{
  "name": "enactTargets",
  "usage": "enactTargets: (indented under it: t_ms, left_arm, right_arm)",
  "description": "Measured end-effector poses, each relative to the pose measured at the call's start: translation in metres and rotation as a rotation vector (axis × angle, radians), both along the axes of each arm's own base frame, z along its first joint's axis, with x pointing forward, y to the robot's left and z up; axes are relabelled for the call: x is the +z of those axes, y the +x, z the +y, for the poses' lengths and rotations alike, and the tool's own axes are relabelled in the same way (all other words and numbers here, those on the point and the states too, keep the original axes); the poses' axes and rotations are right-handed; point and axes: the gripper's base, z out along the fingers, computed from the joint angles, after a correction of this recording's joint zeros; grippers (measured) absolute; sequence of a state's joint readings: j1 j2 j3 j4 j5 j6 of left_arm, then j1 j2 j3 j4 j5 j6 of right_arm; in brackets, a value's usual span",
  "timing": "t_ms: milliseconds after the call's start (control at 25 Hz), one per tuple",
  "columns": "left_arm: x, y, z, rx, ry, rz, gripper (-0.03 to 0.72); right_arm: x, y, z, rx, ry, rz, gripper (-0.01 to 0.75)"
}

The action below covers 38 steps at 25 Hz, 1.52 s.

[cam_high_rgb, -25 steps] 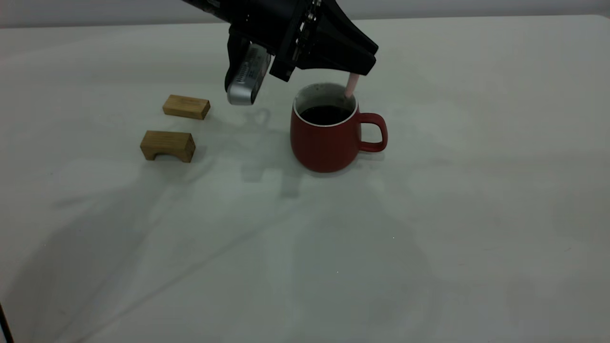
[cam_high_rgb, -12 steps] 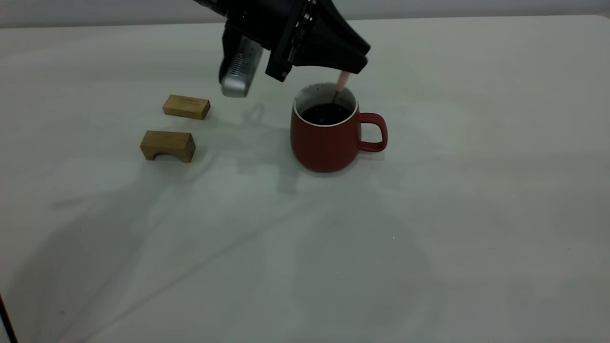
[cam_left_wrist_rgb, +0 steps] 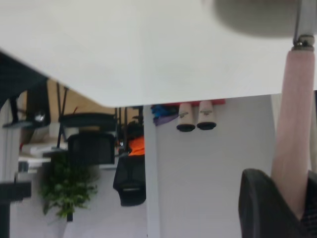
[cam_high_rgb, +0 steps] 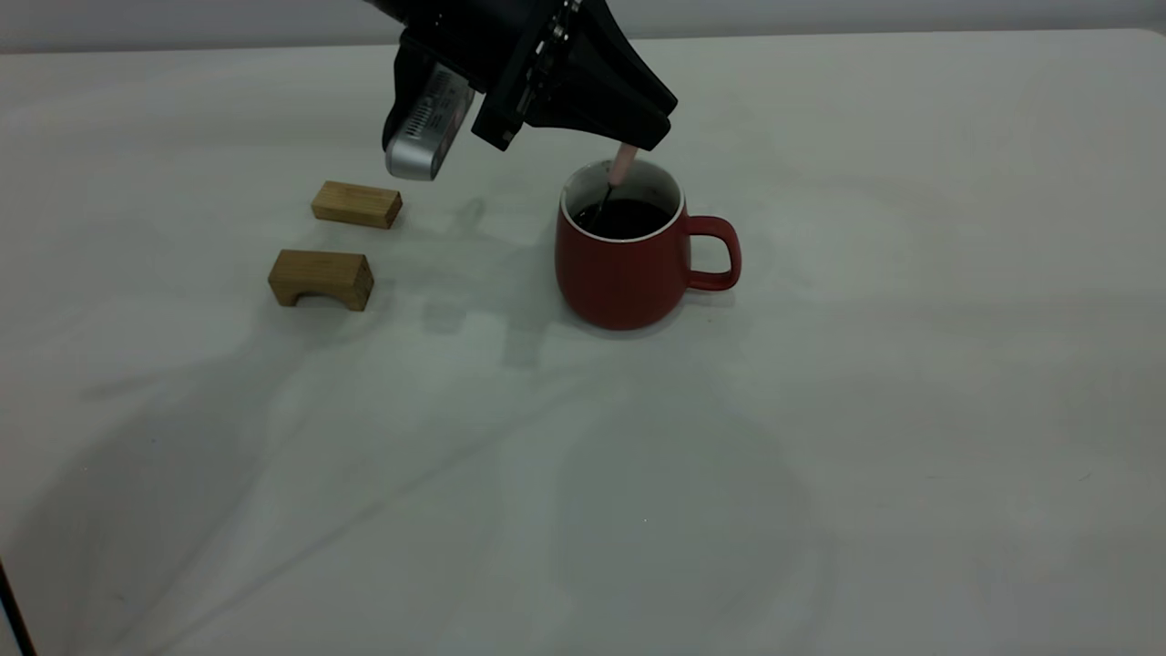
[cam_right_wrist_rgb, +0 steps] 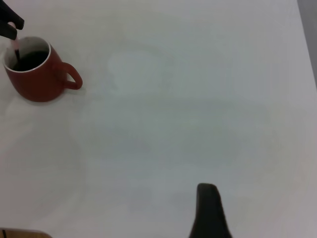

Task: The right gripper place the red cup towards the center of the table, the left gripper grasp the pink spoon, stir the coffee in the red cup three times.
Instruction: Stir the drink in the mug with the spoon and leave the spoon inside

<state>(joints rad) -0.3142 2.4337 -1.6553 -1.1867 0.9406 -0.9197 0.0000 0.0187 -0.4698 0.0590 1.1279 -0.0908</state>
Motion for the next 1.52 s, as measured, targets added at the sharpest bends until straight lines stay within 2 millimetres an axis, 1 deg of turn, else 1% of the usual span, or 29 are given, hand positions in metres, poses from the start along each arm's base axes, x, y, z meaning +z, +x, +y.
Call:
enactTargets:
  t_ms: [160,320,400,480,560,640,920,1160,1240,1440,1480,1520]
  left_arm:
    - [0.003,0.004,-0.003,0.008,-0.064,-0.065,0.169]
    - [0.003,-0.004,-0.007,-0.046,-0.135,-0.003,0.169]
    - [0.001,-0.008,-0.006,-0.076,-0.115,0.039,0.169]
    - [-0.002,-0.008,0.0,-0.078,-0.079,0.063,0.169]
    - [-0.005,-0.005,0.007,-0.067,-0.045,0.048,0.169]
    - [-0.007,-0.002,0.01,-0.057,-0.027,0.023,0.169]
    - [-0.007,-0.008,-0.005,-0.096,-0.024,-0.009,0.169]
    - [-0.009,-0.008,-0.006,-0.096,-0.009,-0.021,0.169]
    - [-0.009,-0.008,-0.006,-0.095,-0.008,-0.02,0.19]
    - [-0.008,-0.008,-0.006,-0.091,-0.006,-0.021,0.317]
    - [-0.007,-0.008,-0.006,-0.092,-0.009,-0.017,0.33]
    - [-0.001,-0.008,-0.006,-0.095,-0.011,-0.024,0.336]
  right_arm:
    - [0.0,0.0,0.0,0.0,0.0,0.0,0.586]
    - [0.0,0.0,0.0,0.0,0.0,0.0,0.586]
    - [0.0,0.0,0.0,0.0,0.0,0.0,0.586]
    - [0.0,0.0,0.0,0.0,0.0,0.0,0.586]
    - [0.0,0.0,0.0,0.0,0.0,0.0,0.586]
    - [0.0,0.0,0.0,0.0,0.0,0.0,0.586]
    - [0.0,0.0,0.0,0.0,0.0,0.0,0.586]
    - [0.0,0.0,0.0,0.0,0.0,0.0,0.586]
    - [0.0,0.0,0.0,0.0,0.0,0.0,0.586]
    - [0.0,0.0,0.0,0.0,0.0,0.0,0.586]
    - [0.0,0.0,0.0,0.0,0.0,0.0,0.586]
    - [0.0,0.0,0.0,0.0,0.0,0.0,0.586]
